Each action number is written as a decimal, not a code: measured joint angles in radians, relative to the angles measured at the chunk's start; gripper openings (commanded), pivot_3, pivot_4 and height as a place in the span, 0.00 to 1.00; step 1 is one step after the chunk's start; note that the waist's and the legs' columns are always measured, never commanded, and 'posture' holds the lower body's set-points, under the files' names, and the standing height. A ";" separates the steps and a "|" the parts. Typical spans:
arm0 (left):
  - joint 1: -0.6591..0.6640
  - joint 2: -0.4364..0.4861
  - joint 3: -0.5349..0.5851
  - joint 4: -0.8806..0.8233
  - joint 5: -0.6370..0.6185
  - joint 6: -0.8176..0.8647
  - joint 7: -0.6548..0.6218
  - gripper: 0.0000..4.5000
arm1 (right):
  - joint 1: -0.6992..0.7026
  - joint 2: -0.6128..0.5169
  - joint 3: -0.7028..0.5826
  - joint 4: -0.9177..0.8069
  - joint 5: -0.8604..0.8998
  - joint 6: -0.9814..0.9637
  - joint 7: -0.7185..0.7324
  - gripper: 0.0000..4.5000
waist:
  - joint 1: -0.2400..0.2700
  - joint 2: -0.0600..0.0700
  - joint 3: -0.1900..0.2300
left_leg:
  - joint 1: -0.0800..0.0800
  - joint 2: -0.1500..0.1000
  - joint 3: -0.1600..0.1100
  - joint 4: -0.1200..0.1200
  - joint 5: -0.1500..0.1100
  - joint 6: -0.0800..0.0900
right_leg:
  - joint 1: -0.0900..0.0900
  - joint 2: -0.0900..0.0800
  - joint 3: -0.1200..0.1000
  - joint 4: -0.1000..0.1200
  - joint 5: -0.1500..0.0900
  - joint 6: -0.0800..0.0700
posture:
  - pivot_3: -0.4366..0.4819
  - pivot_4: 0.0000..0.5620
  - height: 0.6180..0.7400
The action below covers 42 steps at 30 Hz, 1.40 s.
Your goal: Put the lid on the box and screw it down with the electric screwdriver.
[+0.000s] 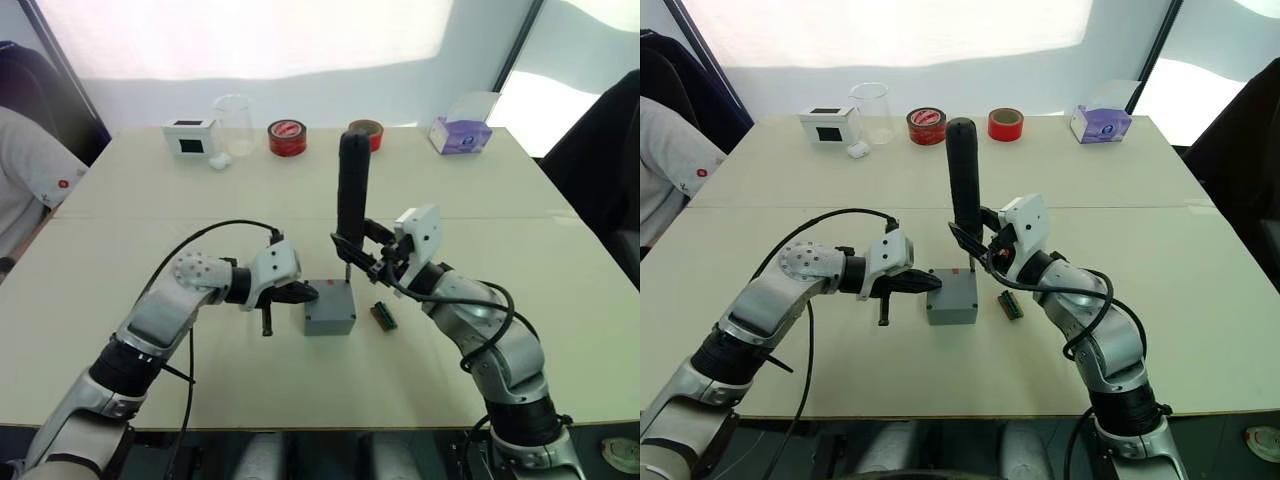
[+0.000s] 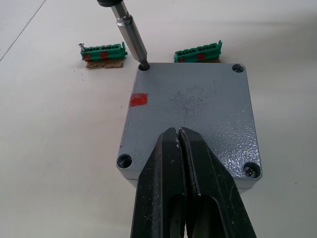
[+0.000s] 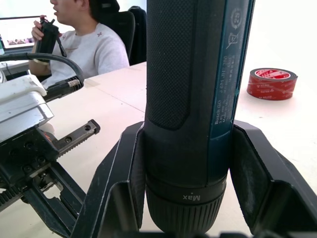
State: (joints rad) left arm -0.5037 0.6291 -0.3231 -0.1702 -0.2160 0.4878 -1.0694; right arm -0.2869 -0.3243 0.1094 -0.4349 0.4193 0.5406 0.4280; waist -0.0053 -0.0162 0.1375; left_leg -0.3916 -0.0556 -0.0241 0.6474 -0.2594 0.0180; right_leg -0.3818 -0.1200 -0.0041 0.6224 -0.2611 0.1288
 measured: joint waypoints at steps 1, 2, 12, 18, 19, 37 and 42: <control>0.001 0.000 0.000 0.000 0.002 -0.002 0.000 0.00 | 0.000 0.000 0.000 0.000 0.001 0.000 0.000 0.39 | 0.000 0.000 0.000 | 0.000 0.000 0.000 0.000 0.000 0.000 | 0.000 0.000 0.000 0.000 0.000 0.000 | 0.48 0.27 1.00; 0.001 0.000 0.000 0.000 0.005 -0.003 -0.001 0.00 | 0.000 0.000 0.000 0.000 0.001 0.000 0.001 0.39 | 0.000 0.000 0.000 | 0.000 0.000 0.000 0.000 0.000 0.000 | 0.000 0.000 0.000 0.000 0.000 0.000 | 0.48 0.27 1.00; 0.004 0.008 -0.005 -0.001 0.012 -0.022 -0.003 0.00 | 0.004 0.043 -0.021 0.001 0.031 0.016 -0.005 0.39 | -0.005 0.001 0.000 | 0.000 0.001 -0.001 -0.003 0.000 -0.001 | 0.000 -0.001 0.000 -0.004 0.000 -0.001 | 0.48 0.27 1.00; 0.007 0.008 -0.006 -0.004 0.012 -0.023 0.000 0.00 | 0.004 0.037 -0.015 0.002 0.020 0.018 -0.005 0.39 | -0.005 0.001 0.000 | 0.000 0.001 -0.001 -0.004 -0.001 -0.001 | 0.000 -0.002 0.000 -0.005 -0.001 -0.001 | 0.48 0.27 1.00; 0.010 0.008 -0.006 -0.006 0.012 -0.023 0.001 0.00 | 0.004 0.032 -0.013 0.001 0.016 0.018 -0.004 0.39 | -0.005 0.001 -0.001 | 0.000 0.001 -0.001 -0.004 -0.001 -0.001 | 0.000 -0.002 0.000 -0.005 -0.001 -0.001 | 0.48 0.27 1.00; 0.020 0.019 -0.008 -0.010 0.012 -0.024 -0.003 0.00 | 0.005 0.015 0.003 0.001 -0.004 0.017 0.002 0.39 | -0.004 0.001 -0.011 | 0.000 0.001 -0.002 -0.008 -0.001 -0.001 | 0.001 -0.005 -0.001 -0.009 -0.003 -0.005 | 0.48 0.27 1.00; 0.025 0.022 -0.008 -0.017 0.012 -0.023 -0.002 0.00 | 0.007 0.009 0.003 -0.002 -0.004 0.017 0.010 0.39 | -0.003 0.000 -0.012 | 0.001 0.001 -0.002 -0.010 -0.001 -0.001 | 0.001 -0.005 -0.001 -0.010 -0.003 -0.006 | 0.48 0.27 1.00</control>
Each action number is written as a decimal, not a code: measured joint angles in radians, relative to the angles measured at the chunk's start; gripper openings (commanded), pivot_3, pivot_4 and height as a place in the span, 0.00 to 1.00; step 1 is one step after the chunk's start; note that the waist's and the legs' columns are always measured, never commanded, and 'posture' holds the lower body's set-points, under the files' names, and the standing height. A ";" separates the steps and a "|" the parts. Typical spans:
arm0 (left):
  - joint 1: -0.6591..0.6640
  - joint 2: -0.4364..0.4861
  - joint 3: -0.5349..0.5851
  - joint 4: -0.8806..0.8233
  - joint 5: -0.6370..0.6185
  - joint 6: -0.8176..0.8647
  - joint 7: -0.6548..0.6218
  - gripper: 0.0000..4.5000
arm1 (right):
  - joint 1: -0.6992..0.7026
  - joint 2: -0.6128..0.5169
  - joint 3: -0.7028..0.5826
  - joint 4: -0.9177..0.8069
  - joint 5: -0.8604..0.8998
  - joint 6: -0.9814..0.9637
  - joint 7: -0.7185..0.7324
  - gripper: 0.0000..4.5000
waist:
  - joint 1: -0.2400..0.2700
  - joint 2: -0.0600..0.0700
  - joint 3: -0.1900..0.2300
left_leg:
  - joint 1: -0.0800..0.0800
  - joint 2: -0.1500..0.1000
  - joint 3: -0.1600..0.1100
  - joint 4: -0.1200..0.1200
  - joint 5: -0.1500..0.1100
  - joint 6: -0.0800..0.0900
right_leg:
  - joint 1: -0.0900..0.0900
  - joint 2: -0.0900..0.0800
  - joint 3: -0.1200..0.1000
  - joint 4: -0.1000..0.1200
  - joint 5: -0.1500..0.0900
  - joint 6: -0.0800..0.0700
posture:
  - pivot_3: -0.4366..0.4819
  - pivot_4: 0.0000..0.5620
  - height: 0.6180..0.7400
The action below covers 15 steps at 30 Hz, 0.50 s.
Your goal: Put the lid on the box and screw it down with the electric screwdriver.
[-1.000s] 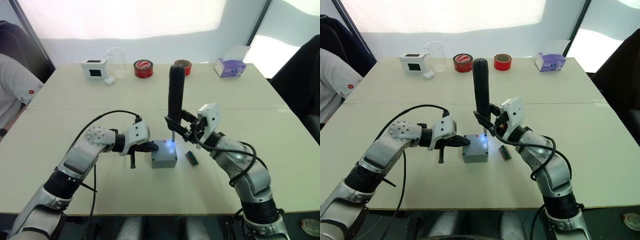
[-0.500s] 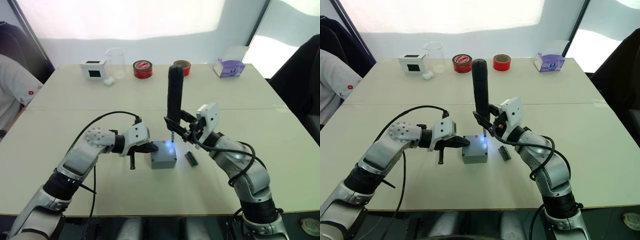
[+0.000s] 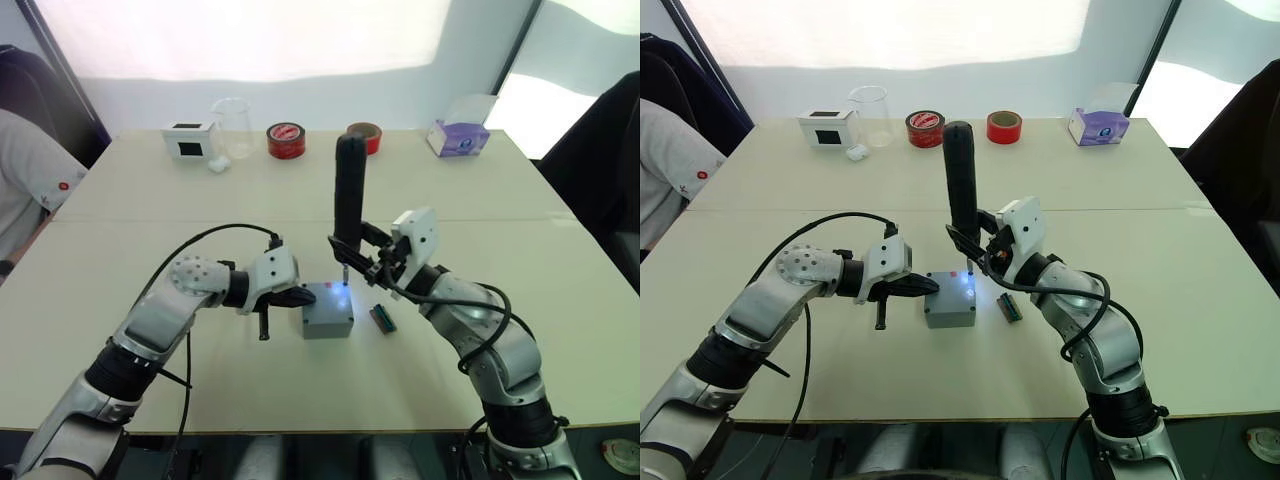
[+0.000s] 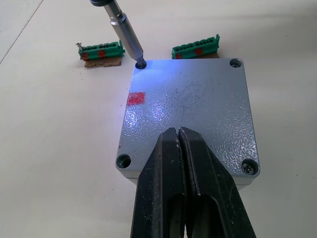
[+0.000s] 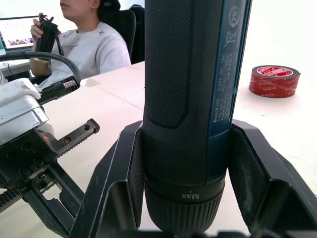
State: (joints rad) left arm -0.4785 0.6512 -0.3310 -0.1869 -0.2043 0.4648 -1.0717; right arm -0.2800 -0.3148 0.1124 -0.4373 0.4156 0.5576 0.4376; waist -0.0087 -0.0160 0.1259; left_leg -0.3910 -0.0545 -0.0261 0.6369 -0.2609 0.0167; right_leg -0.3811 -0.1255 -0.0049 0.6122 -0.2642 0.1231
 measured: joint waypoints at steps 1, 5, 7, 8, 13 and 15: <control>0.001 0.001 0.000 -0.003 0.000 0.000 0.001 0.00 | 0.001 -0.002 0.000 -0.001 0.000 0.000 0.001 0.39 | 0.000 0.000 0.000 | 0.000 0.000 0.000 -0.001 0.000 0.000 | 0.000 0.000 0.000 0.000 0.000 0.000 | 0.48 0.27 1.00; 0.005 0.004 0.000 -0.013 0.000 0.004 0.002 0.00 | 0.005 -0.017 0.000 -0.011 0.001 0.000 0.015 0.39 | 0.002 -0.001 -0.001 | 0.000 0.000 0.000 -0.003 0.000 0.000 | 0.000 -0.001 -0.001 -0.001 -0.001 -0.001 | 0.48 0.27 1.00; 0.007 0.004 0.000 -0.014 0.000 0.004 0.002 0.00 | 0.006 -0.020 -0.003 -0.014 0.002 0.000 0.022 0.39 | 0.002 -0.001 -0.001 | 0.001 0.000 0.000 -0.004 0.000 0.000 | 0.000 -0.001 -0.001 -0.002 -0.001 -0.001 | 0.48 0.27 1.00; 0.008 0.004 0.001 -0.016 0.000 0.004 0.003 0.00 | 0.008 -0.022 -0.006 -0.016 0.004 0.000 0.025 0.39 | 0.002 -0.001 -0.001 | 0.000 0.000 0.000 -0.004 0.000 0.000 | 0.000 -0.001 -0.001 -0.002 -0.001 -0.001 | 0.48 0.27 1.00; 0.012 0.004 0.001 -0.025 -0.001 0.003 0.006 0.00 | 0.004 -0.067 -0.047 -0.043 0.054 0.027 0.059 0.39 | 0.004 0.002 0.002 | 0.000 0.000 0.000 -0.005 0.000 0.000 | -0.001 -0.002 -0.001 -0.003 -0.001 -0.001 | 0.48 0.27 1.00; 0.012 0.003 0.001 -0.027 -0.001 0.000 0.006 0.00 | -0.014 -0.098 -0.068 -0.057 0.083 0.059 0.071 0.39 | 0.006 0.004 0.005 | -0.001 0.000 0.000 -0.005 0.000 0.000 | -0.002 -0.002 -0.001 -0.004 -0.001 -0.001 | 0.48 0.27 1.00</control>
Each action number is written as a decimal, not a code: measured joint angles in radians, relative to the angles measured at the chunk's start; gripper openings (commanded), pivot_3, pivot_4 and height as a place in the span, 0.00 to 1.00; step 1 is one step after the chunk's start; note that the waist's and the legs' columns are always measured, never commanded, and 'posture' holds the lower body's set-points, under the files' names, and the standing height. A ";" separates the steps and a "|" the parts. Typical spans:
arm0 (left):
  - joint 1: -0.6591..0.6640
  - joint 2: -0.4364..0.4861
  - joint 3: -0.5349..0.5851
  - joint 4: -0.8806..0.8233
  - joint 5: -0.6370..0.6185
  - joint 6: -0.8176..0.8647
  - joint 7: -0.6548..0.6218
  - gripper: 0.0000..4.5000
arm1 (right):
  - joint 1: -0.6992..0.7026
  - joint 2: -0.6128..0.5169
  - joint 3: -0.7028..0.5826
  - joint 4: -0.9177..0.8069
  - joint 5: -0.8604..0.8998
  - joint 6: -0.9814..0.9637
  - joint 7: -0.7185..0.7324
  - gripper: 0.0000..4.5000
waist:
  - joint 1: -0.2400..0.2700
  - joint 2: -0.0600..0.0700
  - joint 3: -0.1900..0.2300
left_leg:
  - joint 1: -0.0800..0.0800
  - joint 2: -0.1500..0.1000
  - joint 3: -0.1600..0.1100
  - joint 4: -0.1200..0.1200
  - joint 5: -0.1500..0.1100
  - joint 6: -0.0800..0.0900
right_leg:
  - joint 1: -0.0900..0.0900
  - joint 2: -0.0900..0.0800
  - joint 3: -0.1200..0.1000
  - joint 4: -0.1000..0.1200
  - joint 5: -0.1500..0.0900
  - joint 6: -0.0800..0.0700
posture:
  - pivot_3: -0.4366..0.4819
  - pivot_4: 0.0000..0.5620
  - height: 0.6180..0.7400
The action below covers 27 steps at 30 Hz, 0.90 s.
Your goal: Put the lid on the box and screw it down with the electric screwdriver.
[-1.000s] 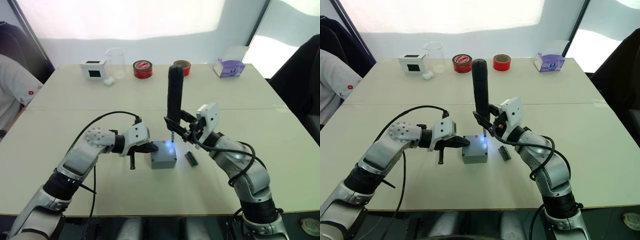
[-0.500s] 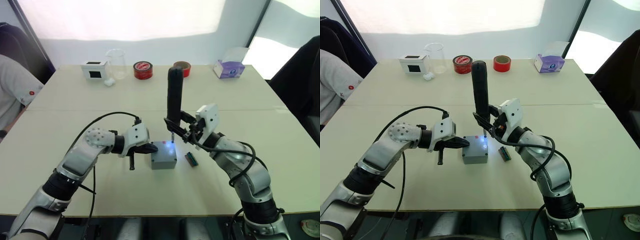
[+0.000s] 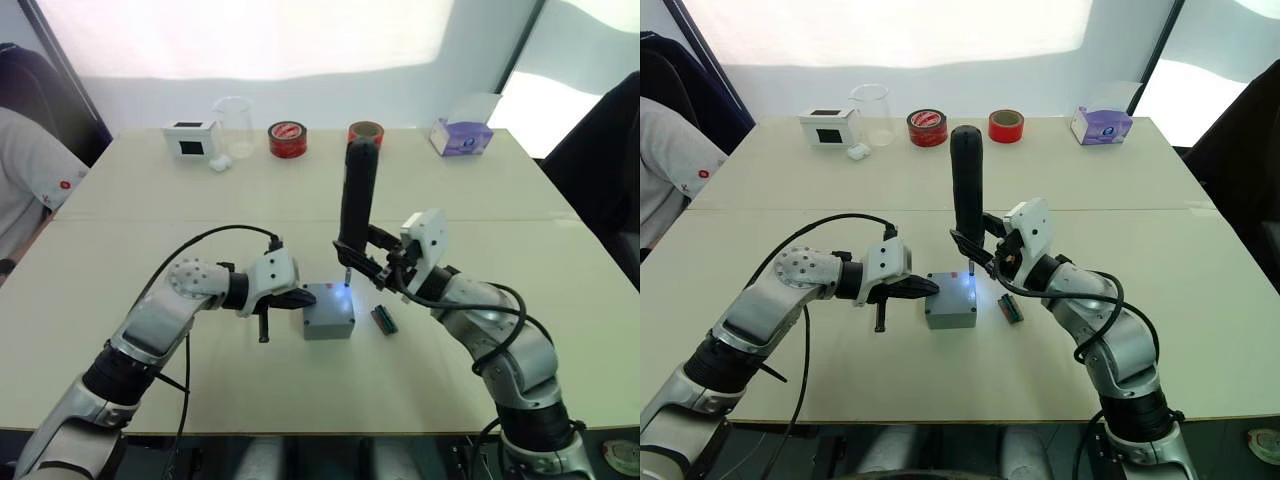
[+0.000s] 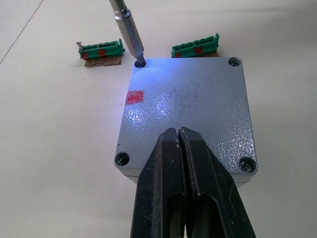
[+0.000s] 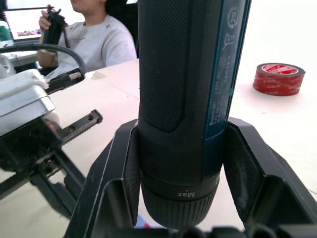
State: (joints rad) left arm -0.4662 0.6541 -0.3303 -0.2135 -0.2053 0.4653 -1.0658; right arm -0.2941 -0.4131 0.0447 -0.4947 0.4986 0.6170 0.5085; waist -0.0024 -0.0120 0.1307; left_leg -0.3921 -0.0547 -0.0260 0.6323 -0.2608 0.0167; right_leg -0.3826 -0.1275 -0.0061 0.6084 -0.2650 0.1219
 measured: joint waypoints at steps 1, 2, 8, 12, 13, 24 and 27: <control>0.001 -0.002 0.002 -0.001 0.000 -0.001 0.000 0.00 | -0.030 -0.027 -0.027 -0.007 0.049 0.056 0.011 0.39 | 0.003 0.002 0.004 | -0.001 0.000 0.000 0.000 0.000 0.000 | -0.001 0.000 0.000 0.000 0.000 0.000 | 0.48 0.27 1.00; 0.001 -0.004 0.003 -0.002 0.000 -0.003 0.001 0.00 | -0.055 -0.051 -0.044 -0.008 0.084 0.094 0.019 0.39 | 0.006 0.004 0.006 | -0.003 0.000 0.000 0.000 0.000 0.000 | -0.003 0.000 0.000 0.000 0.000 0.000 | 0.48 0.27 1.00; 0.020 -0.036 0.065 -0.019 -0.067 0.020 0.004 0.00 | -0.465 -0.153 -0.296 0.121 0.585 0.469 -0.113 0.39 | 0.014 0.011 0.023 | -0.026 0.000 -0.001 0.006 0.003 -0.003 | -0.022 0.001 -0.002 0.008 0.003 0.003 | 0.48 0.27 1.00; 0.035 -0.132 0.163 -0.020 -0.170 0.074 0.067 0.00 | -0.658 -0.219 -0.378 0.355 0.797 0.644 -0.279 0.39 | 0.015 0.009 0.030 | -0.036 0.000 -0.003 0.012 0.004 -0.005 | -0.027 0.001 -0.005 0.006 0.004 0.004 | 0.48 0.27 1.00; 0.033 -0.143 0.176 -0.022 -0.180 0.073 0.076 0.00 | -0.668 -0.226 -0.383 0.381 0.805 0.654 -0.294 0.39 | 0.015 0.008 0.033 | -0.037 0.000 -0.003 0.013 0.004 -0.005 | -0.026 0.001 -0.005 0.006 0.004 0.004 | 0.48 0.27 1.00; 0.040 0.020 0.302 -0.171 -0.420 0.270 0.006 0.00 | -0.558 -0.590 -0.200 0.748 0.574 0.981 -0.255 0.39 | 0.010 0.010 0.048 | -0.042 -0.004 0.000 0.016 0.003 -0.003 | -0.028 0.001 -0.008 0.005 0.004 0.004 | 0.48 0.27 1.00; 0.041 0.069 0.294 -0.237 -0.446 0.290 -0.029 0.00 | -0.506 -0.634 -0.120 0.817 0.498 0.991 -0.207 0.39 | 0.010 0.016 0.052 | -0.042 -0.004 0.001 0.017 0.003 -0.002 | -0.028 0.002 -0.007 0.006 0.004 0.004 | 0.48 0.27 1.00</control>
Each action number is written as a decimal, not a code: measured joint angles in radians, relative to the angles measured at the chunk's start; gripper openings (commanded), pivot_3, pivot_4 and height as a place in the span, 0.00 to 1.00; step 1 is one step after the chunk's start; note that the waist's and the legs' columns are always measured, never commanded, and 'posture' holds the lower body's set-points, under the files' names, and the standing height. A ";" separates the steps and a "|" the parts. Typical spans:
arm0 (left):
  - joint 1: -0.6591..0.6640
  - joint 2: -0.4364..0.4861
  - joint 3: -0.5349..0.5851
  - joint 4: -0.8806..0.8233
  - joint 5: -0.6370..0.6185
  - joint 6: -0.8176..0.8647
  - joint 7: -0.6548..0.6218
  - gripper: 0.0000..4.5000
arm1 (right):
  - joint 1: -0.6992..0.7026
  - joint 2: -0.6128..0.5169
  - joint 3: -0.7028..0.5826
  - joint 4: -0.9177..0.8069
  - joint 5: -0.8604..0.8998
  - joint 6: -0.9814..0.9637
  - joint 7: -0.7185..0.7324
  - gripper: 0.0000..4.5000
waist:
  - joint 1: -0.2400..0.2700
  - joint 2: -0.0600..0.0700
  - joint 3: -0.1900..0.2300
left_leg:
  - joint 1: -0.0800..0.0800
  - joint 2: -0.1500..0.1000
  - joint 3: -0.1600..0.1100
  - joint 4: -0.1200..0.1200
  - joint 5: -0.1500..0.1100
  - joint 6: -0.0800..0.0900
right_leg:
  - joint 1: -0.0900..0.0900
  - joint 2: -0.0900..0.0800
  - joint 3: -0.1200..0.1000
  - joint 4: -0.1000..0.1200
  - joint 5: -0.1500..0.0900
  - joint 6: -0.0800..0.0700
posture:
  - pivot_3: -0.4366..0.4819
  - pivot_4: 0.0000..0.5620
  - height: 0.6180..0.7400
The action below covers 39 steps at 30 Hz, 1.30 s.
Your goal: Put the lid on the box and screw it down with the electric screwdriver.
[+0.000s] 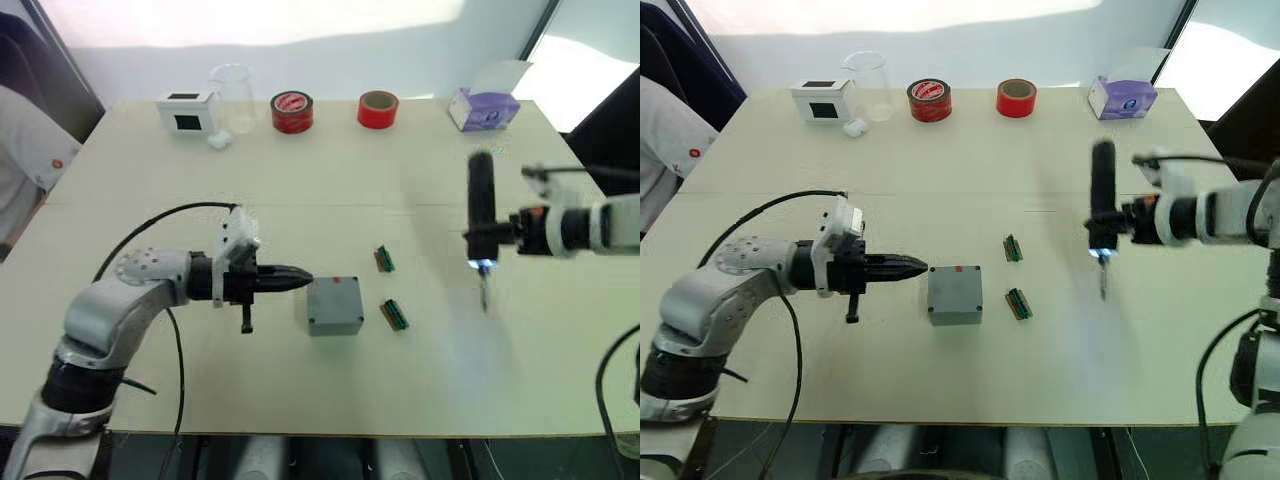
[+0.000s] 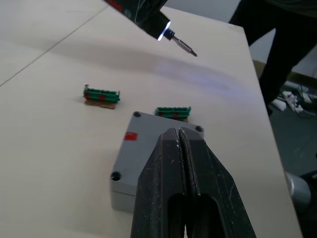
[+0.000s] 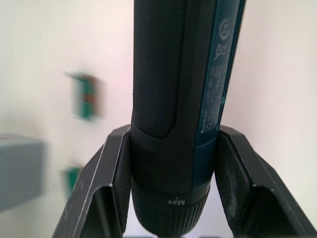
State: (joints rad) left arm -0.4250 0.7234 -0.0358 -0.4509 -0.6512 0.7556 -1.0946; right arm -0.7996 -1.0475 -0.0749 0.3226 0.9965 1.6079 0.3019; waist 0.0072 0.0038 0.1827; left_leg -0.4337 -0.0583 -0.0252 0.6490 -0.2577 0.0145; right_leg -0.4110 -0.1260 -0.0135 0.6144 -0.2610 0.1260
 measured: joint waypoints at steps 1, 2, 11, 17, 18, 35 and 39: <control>0.000 0.014 -0.009 -0.014 -0.006 0.003 -0.011 0.00 | 0.008 -0.005 0.023 0.009 -0.016 0.000 0.016 0.39 | 0.000 0.000 0.000 | 0.000 0.000 0.000 0.000 0.000 0.000 | 0.000 0.001 0.000 0.000 0.000 0.001 | 0.48 0.27 1.00; 0.001 0.027 -0.022 -0.030 -0.011 0.004 -0.021 0.00 | 0.012 -0.006 0.045 0.019 -0.039 -0.001 0.039 0.39 | -0.003 0.000 0.000 | 0.000 0.001 0.000 0.000 0.000 0.000 | 0.000 0.002 0.000 0.000 0.001 0.002 | 0.48 0.27 1.00; 0.015 0.087 -0.080 -0.092 -0.011 0.003 -0.054 0.00 | 0.001 -0.006 0.149 0.056 -0.192 -0.006 0.203 0.39 | -0.018 0.000 0.000 | 0.000 0.003 -0.001 0.001 0.000 0.001 | 0.000 0.005 0.001 0.001 0.002 0.004 | 0.48 0.27 1.00; 0.031 0.094 -0.080 -0.087 0.010 -0.002 -0.018 0.00 | 0.001 -0.031 0.223 0.055 -0.269 -0.024 0.298 0.39 | -0.016 0.000 0.000 | 0.000 0.002 -0.001 0.003 0.000 0.000 | 0.000 0.005 0.001 0.002 0.002 0.004 | 0.48 0.27 1.00; 0.031 0.094 -0.079 -0.078 0.011 -0.004 -0.012 0.00 | 0.001 -0.032 0.229 0.055 -0.278 -0.028 0.308 0.51 | -0.016 0.000 0.000 | 0.000 0.002 -0.001 0.003 0.000 0.000 | 0.000 0.005 0.001 0.002 0.002 0.004 | 0.48 0.27 1.00; 0.057 0.076 -0.052 0.027 0.059 -0.069 0.035 0.00 | -0.040 -0.022 0.296 0.013 -0.419 -0.122 0.435 0.99 | -0.017 -0.001 0.000 | 0.001 0.002 -0.001 0.013 -0.001 0.002 | 0.003 0.006 0.003 0.007 0.004 0.008 | 0.48 0.27 1.00; 0.048 0.075 -0.037 0.063 0.070 -0.078 0.051 0.00 | -0.082 -0.044 0.265 -0.110 -0.424 -0.213 0.505 0.99 | -0.019 -0.001 0.000 | 0.001 0.002 -0.001 0.013 0.000 0.000 | 0.001 0.007 0.004 0.011 0.004 0.008 | 0.48 0.27 1.00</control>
State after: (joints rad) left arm -0.3774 0.7987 -0.0728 -0.3876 -0.5817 0.6778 -1.0438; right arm -0.8819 -1.0916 0.1897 0.2129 0.5721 1.3947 0.8066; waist -0.0121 0.0031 0.1825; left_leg -0.4326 -0.0560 -0.0260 0.6618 -0.2580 0.0150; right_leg -0.4101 -0.1195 -0.0096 0.6253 -0.2571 0.1342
